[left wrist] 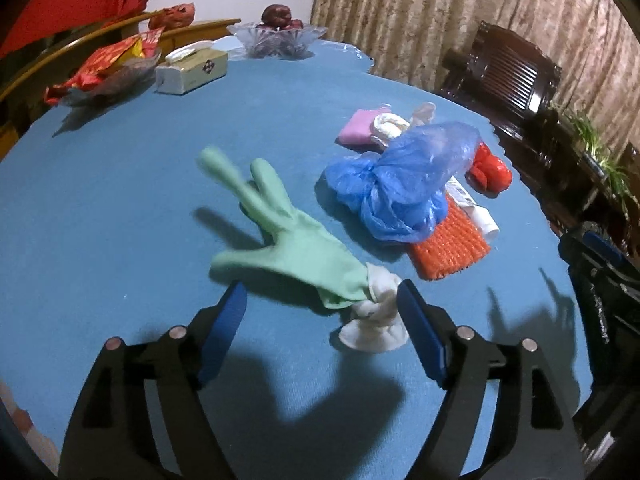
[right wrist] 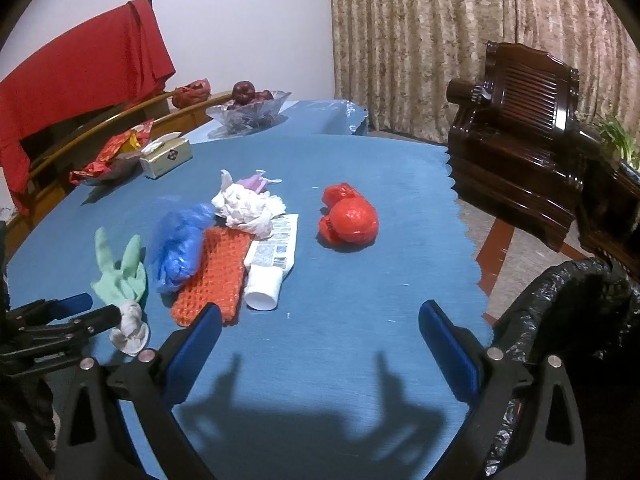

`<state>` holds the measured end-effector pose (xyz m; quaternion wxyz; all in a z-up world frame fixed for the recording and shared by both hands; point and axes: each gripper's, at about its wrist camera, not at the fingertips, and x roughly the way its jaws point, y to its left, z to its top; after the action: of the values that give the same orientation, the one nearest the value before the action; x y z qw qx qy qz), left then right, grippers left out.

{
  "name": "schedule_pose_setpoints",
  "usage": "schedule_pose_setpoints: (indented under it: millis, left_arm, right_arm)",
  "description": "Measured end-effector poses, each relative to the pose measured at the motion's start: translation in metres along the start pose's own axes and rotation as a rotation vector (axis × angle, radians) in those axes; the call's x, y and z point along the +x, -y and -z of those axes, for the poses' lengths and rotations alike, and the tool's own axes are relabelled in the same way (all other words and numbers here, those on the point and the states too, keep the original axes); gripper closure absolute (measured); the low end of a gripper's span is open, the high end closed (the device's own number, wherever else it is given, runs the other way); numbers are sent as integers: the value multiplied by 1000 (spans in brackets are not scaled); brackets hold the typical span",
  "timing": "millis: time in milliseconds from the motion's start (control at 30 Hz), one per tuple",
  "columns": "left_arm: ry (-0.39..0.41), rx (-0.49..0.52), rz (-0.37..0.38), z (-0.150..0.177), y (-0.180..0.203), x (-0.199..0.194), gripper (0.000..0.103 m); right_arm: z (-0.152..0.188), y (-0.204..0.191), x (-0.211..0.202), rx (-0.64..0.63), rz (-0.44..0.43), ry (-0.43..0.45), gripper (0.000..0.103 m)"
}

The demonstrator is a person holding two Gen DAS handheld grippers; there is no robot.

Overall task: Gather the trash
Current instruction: 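Grasp the green rubber glove with the left tool while the right tool approaches the blue bags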

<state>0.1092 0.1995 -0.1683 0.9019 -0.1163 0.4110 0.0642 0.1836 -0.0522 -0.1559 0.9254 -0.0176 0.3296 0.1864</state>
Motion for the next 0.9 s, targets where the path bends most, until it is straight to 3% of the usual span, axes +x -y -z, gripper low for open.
schedule_pose_setpoints:
  millis: [467, 500, 667, 767, 900]
  left_arm:
    - [-17, -49, 25, -8, 19, 37, 22]
    - [-13, -53, 34, -8, 20, 39, 24]
    - [-1, -69, 153, -6, 23, 43, 57]
    - [-6, -75, 186, -6, 24, 43, 68]
    - [4, -93, 186, -5, 21, 35, 72]
  right_arm:
    - [2, -1, 4, -8, 1, -15, 6]
    - [2, -1, 4, -7, 1, -14, 6]
    - [4, 2, 9, 3, 4, -21, 6]
    - [4, 1, 10, -3, 1, -20, 6]
    - [2, -2, 8, -14, -5, -15, 6]
